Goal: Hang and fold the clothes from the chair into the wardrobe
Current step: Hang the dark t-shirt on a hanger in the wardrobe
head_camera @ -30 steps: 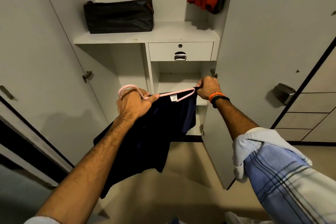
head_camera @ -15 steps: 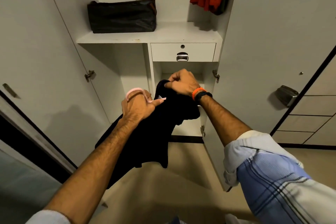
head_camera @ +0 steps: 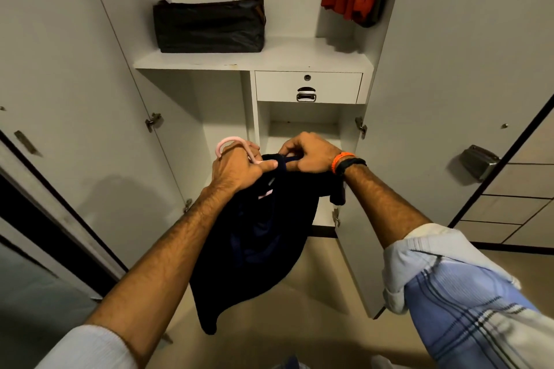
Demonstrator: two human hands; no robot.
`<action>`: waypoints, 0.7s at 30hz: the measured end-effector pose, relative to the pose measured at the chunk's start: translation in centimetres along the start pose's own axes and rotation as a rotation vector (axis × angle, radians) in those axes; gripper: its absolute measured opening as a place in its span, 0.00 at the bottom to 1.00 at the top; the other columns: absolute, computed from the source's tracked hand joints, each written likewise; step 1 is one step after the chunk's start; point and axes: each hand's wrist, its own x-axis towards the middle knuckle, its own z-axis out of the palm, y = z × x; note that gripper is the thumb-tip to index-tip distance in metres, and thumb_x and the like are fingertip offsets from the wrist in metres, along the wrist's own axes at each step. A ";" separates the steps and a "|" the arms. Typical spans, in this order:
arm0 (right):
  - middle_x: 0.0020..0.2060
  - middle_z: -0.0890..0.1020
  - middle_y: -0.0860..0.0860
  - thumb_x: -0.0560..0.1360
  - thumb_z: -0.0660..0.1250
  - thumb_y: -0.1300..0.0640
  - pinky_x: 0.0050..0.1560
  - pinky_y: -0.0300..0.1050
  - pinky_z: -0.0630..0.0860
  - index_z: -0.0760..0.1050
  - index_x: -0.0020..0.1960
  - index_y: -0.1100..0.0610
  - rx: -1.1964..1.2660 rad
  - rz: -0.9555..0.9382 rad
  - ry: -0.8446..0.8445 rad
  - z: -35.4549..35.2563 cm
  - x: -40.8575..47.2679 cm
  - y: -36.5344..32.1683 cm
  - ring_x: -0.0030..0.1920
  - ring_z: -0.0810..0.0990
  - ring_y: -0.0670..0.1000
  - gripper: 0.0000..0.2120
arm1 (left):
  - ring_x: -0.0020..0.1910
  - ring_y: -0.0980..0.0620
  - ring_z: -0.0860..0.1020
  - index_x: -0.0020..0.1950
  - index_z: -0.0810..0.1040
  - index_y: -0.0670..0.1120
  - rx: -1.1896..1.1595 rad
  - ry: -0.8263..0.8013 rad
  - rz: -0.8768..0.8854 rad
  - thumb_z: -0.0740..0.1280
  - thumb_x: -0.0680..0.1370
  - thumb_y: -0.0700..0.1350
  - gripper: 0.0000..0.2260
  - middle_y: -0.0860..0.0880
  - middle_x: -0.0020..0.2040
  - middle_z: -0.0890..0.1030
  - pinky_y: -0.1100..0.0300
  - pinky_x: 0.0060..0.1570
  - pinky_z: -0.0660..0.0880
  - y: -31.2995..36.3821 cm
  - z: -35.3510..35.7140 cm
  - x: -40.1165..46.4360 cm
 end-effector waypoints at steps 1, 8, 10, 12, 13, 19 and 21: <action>0.44 0.85 0.48 0.74 0.72 0.57 0.50 0.45 0.79 0.84 0.51 0.54 0.007 -0.004 0.028 0.1 0.0 0.2 0.44 0.82 0.47 0.07 | 0.50 0.52 0.79 0.48 0.79 0.52 0.002 -0.010 0.015 0.74 0.66 0.63 0.19 0.55 0.52 0.80 0.55 0.53 0.76 0.1 0.1 -0.1; 0.43 0.85 0.44 0.72 0.74 0.53 0.55 0.54 0.80 0.85 0.47 0.48 0.041 0.044 0.257 0.2 -0.7 2.6 0.46 0.83 0.47 0.04 | 0.49 0.56 0.80 0.60 0.79 0.49 -0.144 -0.026 0.108 0.79 0.66 0.56 0.26 0.56 0.54 0.81 0.60 0.53 0.76 -0.8 -0.5 -0.5; 0.43 0.85 0.44 0.73 0.74 0.53 0.55 0.55 0.80 0.85 0.47 0.49 0.068 0.082 0.292 0.0 -1.2 3.1 0.47 0.82 0.47 0.03 | 0.52 0.55 0.79 0.62 0.78 0.48 -0.163 0.004 0.089 0.80 0.66 0.53 0.27 0.55 0.55 0.81 0.61 0.55 0.75 -1.5 -0.8 -0.6; 0.43 0.85 0.44 0.73 0.74 0.54 0.55 0.55 0.79 0.85 0.47 0.50 0.103 0.113 0.320 -0.1 -1.5 3.7 0.47 0.82 0.47 0.03 | 0.52 0.54 0.79 0.59 0.79 0.48 -0.175 0.029 0.062 0.79 0.68 0.51 0.22 0.54 0.55 0.80 0.60 0.54 0.75 -1.9 -0.9 -0.6; 0.42 0.85 0.44 0.73 0.74 0.54 0.55 0.56 0.80 0.85 0.46 0.50 0.120 0.125 0.331 -0.2 -1.7 4.0 0.47 0.82 0.48 0.03 | 0.51 0.53 0.80 0.57 0.81 0.48 -0.178 0.033 0.056 0.79 0.69 0.50 0.19 0.55 0.53 0.81 0.60 0.54 0.76 -2.1 -1.0 -0.5; 0.41 0.85 0.44 0.72 0.75 0.54 0.54 0.56 0.80 0.84 0.42 0.48 0.188 0.149 0.377 -0.1 -2.4 4.9 0.47 0.82 0.49 0.02 | 0.44 0.54 0.81 0.47 0.85 0.47 -0.190 0.106 0.090 0.75 0.74 0.47 0.06 0.53 0.43 0.84 0.58 0.52 0.78 -2.1 -0.6 0.0; 0.42 0.85 0.46 0.72 0.75 0.55 0.55 0.55 0.80 0.85 0.43 0.50 0.202 0.148 0.392 0.0 -2.6 5.1 0.47 0.82 0.49 0.01 | 0.44 0.55 0.81 0.47 0.85 0.47 -0.195 0.117 0.108 0.74 0.75 0.47 0.05 0.53 0.43 0.84 0.59 0.52 0.78 -2.0 -0.4 0.3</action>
